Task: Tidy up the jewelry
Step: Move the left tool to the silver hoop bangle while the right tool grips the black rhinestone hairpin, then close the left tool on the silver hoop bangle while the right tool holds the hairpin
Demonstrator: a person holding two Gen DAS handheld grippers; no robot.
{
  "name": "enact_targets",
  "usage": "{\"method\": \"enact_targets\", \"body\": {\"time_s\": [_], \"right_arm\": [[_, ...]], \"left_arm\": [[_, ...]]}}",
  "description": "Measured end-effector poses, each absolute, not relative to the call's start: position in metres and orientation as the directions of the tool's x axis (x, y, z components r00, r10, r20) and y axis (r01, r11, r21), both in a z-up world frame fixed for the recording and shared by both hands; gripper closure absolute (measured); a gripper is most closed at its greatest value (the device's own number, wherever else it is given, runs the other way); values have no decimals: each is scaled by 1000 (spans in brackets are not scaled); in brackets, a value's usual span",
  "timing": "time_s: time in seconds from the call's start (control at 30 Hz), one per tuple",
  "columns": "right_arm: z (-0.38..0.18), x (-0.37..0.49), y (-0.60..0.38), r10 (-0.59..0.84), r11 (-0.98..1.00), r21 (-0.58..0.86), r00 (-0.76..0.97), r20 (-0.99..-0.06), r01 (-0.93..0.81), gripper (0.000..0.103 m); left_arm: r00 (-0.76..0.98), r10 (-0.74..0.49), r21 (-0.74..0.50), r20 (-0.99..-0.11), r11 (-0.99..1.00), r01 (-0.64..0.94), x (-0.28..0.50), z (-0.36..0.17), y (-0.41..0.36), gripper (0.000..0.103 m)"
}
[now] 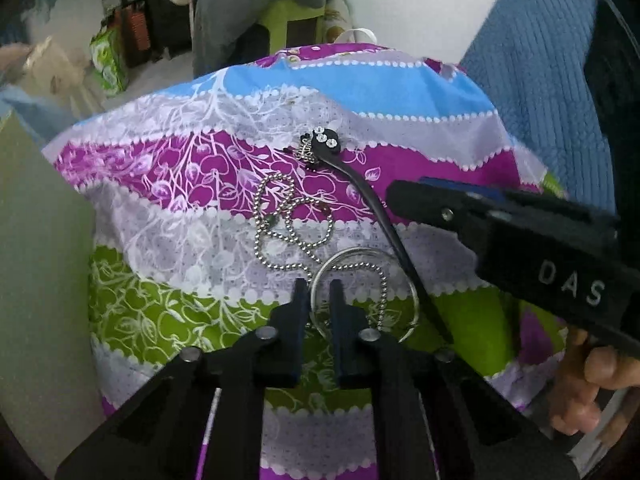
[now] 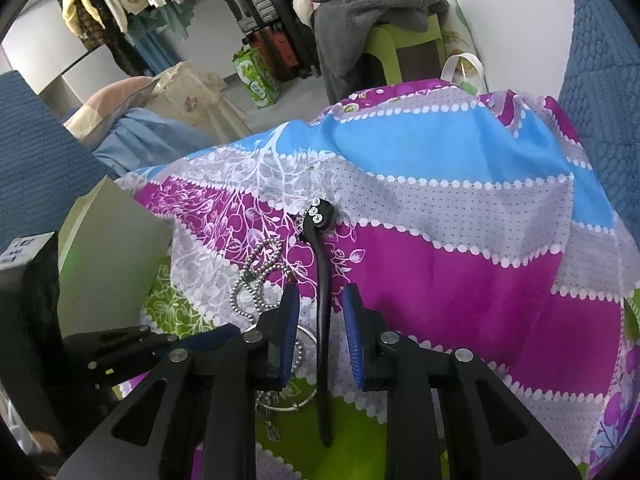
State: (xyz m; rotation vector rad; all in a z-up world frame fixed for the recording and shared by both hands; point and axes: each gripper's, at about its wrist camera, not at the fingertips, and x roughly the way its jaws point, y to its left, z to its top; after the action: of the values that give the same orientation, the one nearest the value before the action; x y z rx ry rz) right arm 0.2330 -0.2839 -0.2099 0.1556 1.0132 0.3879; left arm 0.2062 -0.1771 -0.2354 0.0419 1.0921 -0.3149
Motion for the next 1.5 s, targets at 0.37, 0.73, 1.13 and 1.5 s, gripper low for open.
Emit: {"method": "enact_targets", "body": {"time_s": [0.37, 0.73, 1.13, 1.5], "right_arm": [[-224, 244, -267, 339, 933, 243, 429, -837, -265, 82], [-233, 251, -247, 204, 952, 63, 464, -862, -301, 85], [-210, 219, -255, 217, 963, 102, 496, -841, -248, 96], [-215, 211, -255, 226, 966, 131, 473, -852, -225, 96]], "left_arm": [[424, -313, -244, -850, 947, 209, 196, -215, -154, 100], [441, -342, -293, -830, 940, 178, 186, -195, -133, 101], [439, -397, -356, -806, 918, 176, 180, -175, -118, 103], [395, -363, -331, -844, 932, 150, 175, -199, -108, 75]]}}
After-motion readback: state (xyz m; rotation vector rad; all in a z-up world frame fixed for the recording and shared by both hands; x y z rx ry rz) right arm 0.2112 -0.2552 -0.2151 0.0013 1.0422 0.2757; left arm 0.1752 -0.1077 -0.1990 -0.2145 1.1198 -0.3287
